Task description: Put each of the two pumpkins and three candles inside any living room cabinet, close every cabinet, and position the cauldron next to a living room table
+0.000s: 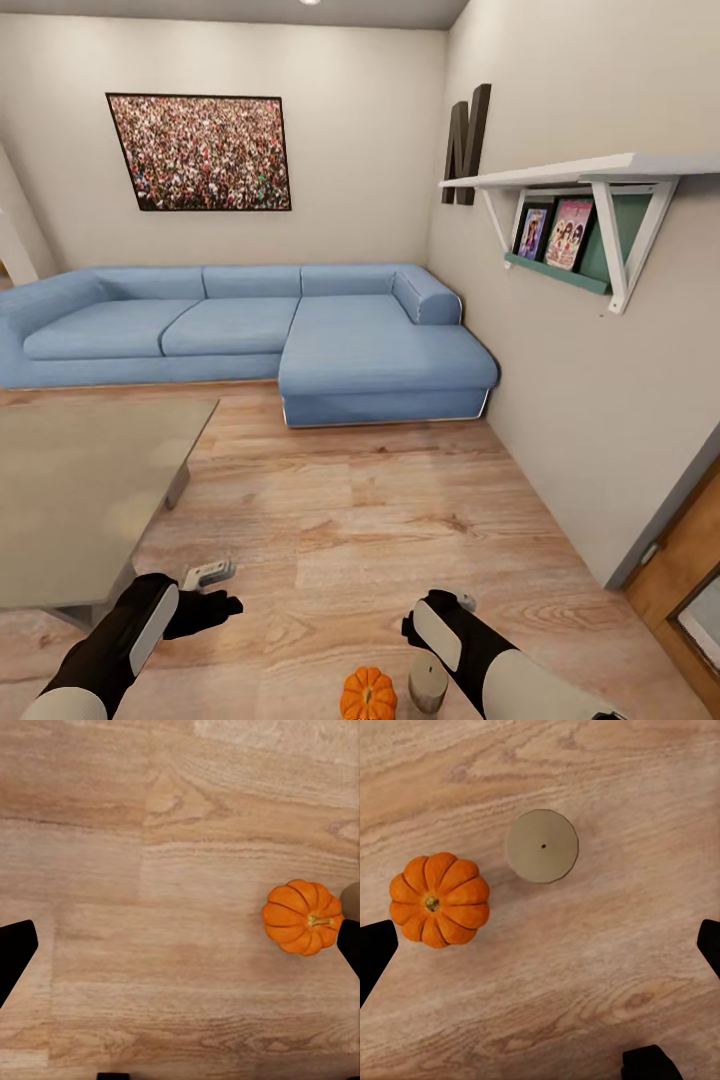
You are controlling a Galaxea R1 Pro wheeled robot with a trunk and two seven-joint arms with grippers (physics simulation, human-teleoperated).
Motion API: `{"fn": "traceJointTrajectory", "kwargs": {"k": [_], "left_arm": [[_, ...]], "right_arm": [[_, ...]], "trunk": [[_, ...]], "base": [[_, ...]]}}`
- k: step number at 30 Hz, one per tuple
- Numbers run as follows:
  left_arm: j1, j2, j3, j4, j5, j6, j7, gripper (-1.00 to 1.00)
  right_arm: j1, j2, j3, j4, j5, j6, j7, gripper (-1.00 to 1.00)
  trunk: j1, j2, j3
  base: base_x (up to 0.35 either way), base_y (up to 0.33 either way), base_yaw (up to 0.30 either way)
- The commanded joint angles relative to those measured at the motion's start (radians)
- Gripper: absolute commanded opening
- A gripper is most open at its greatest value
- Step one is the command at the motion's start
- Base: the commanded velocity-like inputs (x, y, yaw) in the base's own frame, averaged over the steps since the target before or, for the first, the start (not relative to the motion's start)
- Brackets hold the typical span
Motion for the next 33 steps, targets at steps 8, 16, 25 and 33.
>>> {"fn": "traceJointTrajectory", "kwargs": {"k": [8, 16, 25, 33], "left_arm": [[0.000, 0.000, 0.000, 0.000, 0.000, -0.001, 0.000, 1.00], [0.000, 0.000, 0.000, 0.000, 0.000, -0.003, 0.000, 1.00], [0.000, -0.001, 0.000, 0.000, 0.000, -0.002, 0.000, 1.00], [0.000, 0.000, 0.000, 0.000, 0.000, -0.002, 0.000, 1.00]], "right_arm": [[0.000, 0.001, 0.000, -0.001, 0.001, 0.000, 0.000, 1.00], [0.000, -0.001, 0.000, -0.002, 0.001, 0.000, 0.000, 1.00], [0.000, -0.002, 0.000, -0.002, 0.002, 0.000, 0.000, 1.00], [0.000, -0.005, 0.001, -0.002, 0.002, -0.001, 0.001, 1.00]], "trunk": [[0.031, -0.056, -0.023], [0.061, -0.112, -0.048], [0.081, -0.147, -0.063], [0.107, -0.196, -0.085]], "base": [[0.000, 0.000, 0.111], [0.000, 0.000, 0.040], [0.000, 0.000, 0.002], [0.000, 0.000, 0.000]]}}
